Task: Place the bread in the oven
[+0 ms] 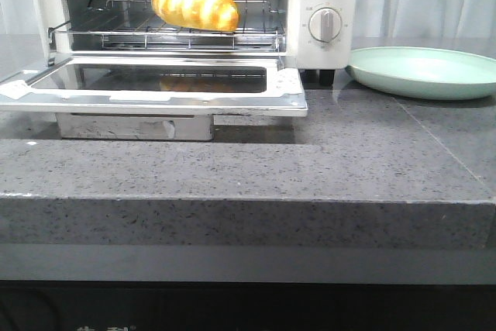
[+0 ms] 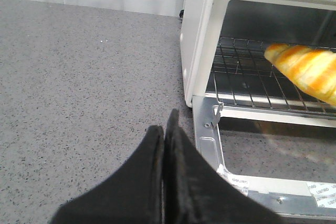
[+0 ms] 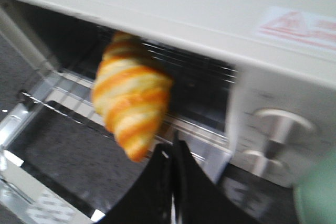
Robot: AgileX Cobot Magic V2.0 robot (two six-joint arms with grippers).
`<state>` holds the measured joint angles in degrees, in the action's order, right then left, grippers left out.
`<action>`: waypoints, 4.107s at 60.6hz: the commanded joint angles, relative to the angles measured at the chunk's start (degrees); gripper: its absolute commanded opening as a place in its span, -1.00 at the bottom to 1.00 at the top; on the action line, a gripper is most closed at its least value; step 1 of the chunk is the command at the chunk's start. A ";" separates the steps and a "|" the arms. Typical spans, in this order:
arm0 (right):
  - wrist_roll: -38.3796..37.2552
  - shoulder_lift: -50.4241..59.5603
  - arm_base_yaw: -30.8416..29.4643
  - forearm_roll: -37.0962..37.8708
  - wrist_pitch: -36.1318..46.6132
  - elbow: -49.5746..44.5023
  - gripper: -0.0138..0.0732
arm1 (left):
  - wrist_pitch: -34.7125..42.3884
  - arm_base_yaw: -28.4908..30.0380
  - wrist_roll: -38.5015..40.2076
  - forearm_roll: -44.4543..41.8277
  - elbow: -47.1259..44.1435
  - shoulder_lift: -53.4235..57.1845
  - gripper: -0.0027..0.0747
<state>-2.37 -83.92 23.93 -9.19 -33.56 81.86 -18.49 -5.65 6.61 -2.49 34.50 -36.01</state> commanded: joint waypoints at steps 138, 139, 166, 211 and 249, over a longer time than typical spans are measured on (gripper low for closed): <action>0.56 64.76 -16.62 6.19 9.50 -48.17 -0.84 | 5.50 4.77 0.55 0.36 -12.17 22.05 -0.98; 0.56 64.76 -16.62 6.19 9.50 -48.17 -0.84 | 5.50 4.95 0.55 0.36 -12.79 23.54 -0.98; 0.56 64.76 -16.62 6.19 9.53 -48.17 -0.84 | 8.19 5.50 0.55 0.91 -28.56 37.39 -0.98; 0.56 64.76 -16.62 6.19 9.53 -48.17 -0.84 | 14.23 5.50 0.55 0.91 -35.11 37.27 -0.98; 2.04 65.39 -16.67 8.15 21.59 -54.44 -0.84 | 14.23 5.50 0.55 0.91 -35.11 37.27 -0.98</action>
<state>-2.03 -18.70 7.57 -2.37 -23.13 29.64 -9.48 -0.15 6.61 -2.09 -0.26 0.22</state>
